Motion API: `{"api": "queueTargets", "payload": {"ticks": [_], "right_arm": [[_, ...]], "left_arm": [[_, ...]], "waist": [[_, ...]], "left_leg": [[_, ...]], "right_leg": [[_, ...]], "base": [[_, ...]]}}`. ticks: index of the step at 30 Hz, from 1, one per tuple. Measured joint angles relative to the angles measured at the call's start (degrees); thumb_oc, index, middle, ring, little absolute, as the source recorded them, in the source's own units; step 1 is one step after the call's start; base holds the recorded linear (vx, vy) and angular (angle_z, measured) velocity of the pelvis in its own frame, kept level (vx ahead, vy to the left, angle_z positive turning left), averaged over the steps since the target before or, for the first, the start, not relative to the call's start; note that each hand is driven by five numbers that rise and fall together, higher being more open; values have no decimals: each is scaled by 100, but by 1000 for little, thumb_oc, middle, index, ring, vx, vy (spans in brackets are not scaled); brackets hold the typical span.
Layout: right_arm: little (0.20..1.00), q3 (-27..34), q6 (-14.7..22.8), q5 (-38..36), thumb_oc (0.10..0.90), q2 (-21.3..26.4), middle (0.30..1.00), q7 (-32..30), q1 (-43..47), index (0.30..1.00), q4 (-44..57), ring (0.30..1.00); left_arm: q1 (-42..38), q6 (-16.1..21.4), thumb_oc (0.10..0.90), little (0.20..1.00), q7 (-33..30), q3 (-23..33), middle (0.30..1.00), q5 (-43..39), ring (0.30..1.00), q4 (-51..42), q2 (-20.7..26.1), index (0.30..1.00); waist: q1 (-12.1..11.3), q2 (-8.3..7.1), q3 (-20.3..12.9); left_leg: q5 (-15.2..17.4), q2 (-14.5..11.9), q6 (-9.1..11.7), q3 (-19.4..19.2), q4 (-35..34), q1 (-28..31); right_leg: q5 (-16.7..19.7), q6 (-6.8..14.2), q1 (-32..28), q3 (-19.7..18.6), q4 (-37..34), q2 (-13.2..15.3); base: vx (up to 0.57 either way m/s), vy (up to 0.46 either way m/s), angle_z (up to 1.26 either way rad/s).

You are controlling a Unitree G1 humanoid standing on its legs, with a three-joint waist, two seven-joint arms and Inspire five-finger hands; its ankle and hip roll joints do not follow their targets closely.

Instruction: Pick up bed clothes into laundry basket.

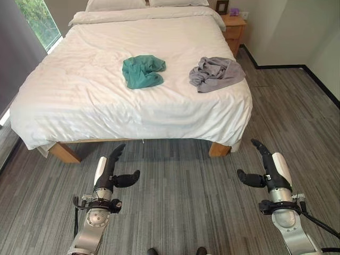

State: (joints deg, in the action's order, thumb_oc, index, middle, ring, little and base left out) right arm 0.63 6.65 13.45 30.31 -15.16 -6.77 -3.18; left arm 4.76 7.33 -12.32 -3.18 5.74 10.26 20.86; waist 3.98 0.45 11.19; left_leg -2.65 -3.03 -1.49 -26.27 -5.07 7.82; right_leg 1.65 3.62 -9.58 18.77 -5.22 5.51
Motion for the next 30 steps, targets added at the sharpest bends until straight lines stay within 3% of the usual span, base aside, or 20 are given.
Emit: {"api": "queueTargets", "payload": {"ticks": [9,18,19,20,21,22,24,25,27,28,30], "right_arm": [[900,1,58,31,800,0,900,128,-250,900,104,900],[900,85,59,7,800,-4,900,139,-410,900,145,900],[900,76,77,-18,800,-19,900,141,-380,900,111,900],[900,13,82,-26,800,-108,900,254,-371,900,155,900],[900,19,126,-29,800,-141,900,252,-403,900,194,900],[900,-4,150,-28,800,-127,900,255,-395,900,195,900],[900,60,166,-35,800,-114,900,252,-314,900,202,900],[900,95,157,-39,800,-106,900,254,-329,900,202,900],[900,165,149,-40,800,-93,900,243,-271,900,216,900],[900,133,132,-40,800,-64,900,253,-187,900,179,900],[900,101,101,-39,800,-16,900,267,-126,900,140,900]], "left_arm": [[555,-1,800,900,30,-1,900,1,900,-15,-2,900],[570,-1,800,900,25,43,900,-148,900,-74,25,900],[550,-1,800,900,24,93,900,-198,900,-143,65,900],[390,-2,800,900,-14,188,900,-321,900,-176,280,900],[350,-3,800,900,-29,218,900,-343,900,-165,341,900],[357,-4,800,900,-46,250,900,-348,900,-164,353,900],[263,-4,800,900,-87,225,900,-358,900,-210,362,900],[262,0,800,900,-93,146,900,-364,900,-218,346,900],[382,20,800,900,-84,75,900,-358,900,-419,174,900],[476,106,800,900,-82,63,900,-343,900,-447,-3,900],[430,106,800,900,-75,-6,900,-335,900,-385,-81,900]], "waist": [[-13,-27,16],[9,-83,50],[18,-140,118],[-95,-461,311],[-146,-533,353],[-180,-546,347],[-153,-508,537],[-183,-482,568],[-183,-412,604],[-275,-366,613],[-309,-225,684]], "left_leg": [[-21,-26,32,3,-1,16],[-67,-118,100,6,0,-23],[-33,-219,262,22,338,-140],[101,-464,483,86,1612,-697],[86,-607,506,125,2157,-932],[65,-714,545,212,2410,-1025],[24,-1180,859,299,3711,-1492],[70,-1253,923,346,3762,-1521],[211,-980,1009,314,2988,-1698],[166,-732,987,72,1652,-1505],[-17,-677,973,-151,719,-1393]], "right_leg": [[-1,2,-10,-11,-4,-21],[-18,-13,32,-70,-3,-119],[-147,-141,139,-126,137,-191],[-343,-461,432,-222,503,-77],[-280,-537,374,-251,505,-117],[-246,-531,363,-281,516,-151],[-213,-643,43,-324,289,-345],[-178,-719,-2,-343,246,-364],[-289,-647,58,-600,218,-338],[-255,-586,70,-843,59,-327],[-142,-612,13,-841,-9,-419]], "base": [[-2,-57,0],[-13,-144,-1],[-16,-307,-28],[35,-195,-30],[192,-324,-40],[113,-211,-26],[119,-78,-20],[367,47,-18],[412,117,-46],[357,86,-76],[332,56,-51]]}}
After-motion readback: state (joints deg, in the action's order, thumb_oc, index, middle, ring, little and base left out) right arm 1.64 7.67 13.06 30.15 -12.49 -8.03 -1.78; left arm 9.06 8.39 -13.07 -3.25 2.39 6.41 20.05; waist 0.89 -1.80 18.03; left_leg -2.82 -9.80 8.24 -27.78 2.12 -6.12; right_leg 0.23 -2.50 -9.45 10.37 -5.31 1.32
